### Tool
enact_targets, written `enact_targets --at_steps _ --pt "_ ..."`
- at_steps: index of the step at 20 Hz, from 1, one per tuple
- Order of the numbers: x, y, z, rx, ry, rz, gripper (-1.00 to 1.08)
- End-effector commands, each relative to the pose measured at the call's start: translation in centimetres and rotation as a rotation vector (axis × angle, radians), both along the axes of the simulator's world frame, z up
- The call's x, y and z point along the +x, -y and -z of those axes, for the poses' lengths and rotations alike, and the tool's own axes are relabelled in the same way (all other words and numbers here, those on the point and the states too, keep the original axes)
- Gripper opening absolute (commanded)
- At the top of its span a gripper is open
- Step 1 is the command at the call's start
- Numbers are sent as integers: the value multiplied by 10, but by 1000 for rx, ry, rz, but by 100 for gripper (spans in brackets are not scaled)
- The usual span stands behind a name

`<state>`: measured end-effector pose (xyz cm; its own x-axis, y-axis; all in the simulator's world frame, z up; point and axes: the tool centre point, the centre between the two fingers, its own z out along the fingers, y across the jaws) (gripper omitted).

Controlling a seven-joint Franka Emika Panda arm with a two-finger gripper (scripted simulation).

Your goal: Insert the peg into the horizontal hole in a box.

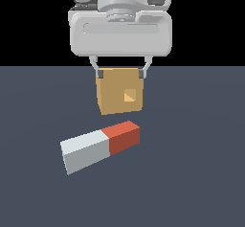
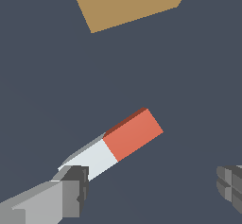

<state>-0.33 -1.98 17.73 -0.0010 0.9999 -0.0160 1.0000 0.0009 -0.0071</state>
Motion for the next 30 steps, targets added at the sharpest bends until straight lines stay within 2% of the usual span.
enact_targets --at_steps 1,7,14,30 --pt "0 0 0 0 0 0 100" --pt "-1 3 3 0 0 32 100" --pt "-7 14 16 1 2 149 100" --pt "-48 52 69 6 10 662 100"
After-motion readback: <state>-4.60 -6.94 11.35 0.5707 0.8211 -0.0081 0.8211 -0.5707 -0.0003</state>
